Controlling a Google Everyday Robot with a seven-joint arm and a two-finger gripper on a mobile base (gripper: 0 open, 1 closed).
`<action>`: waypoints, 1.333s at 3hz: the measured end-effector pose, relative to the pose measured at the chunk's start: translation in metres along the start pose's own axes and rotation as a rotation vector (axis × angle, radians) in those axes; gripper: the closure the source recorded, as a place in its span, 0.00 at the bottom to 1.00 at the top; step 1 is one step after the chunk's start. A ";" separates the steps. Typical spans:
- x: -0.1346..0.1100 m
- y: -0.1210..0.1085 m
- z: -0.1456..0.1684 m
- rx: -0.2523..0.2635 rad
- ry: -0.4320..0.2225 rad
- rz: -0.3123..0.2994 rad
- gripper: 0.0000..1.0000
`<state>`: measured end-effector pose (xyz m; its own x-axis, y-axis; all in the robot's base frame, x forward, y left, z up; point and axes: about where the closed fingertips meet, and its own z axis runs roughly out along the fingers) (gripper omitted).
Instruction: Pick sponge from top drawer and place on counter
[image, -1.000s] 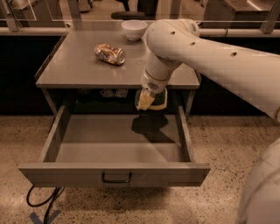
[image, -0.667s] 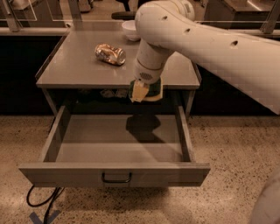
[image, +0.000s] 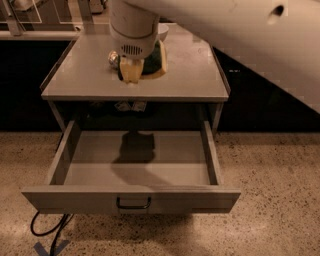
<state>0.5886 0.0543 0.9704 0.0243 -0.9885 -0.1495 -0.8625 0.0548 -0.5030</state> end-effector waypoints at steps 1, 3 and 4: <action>-0.008 -0.035 -0.011 -0.016 0.005 -0.060 1.00; 0.024 -0.082 0.092 -0.242 0.127 -0.094 1.00; 0.044 -0.111 0.124 -0.236 0.103 -0.021 1.00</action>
Offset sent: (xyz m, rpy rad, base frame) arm 0.2007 0.0095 0.0946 0.0359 0.0671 0.0407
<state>0.7477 0.0222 0.9141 0.0021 -0.9988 -0.0480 -0.9569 0.0119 -0.2902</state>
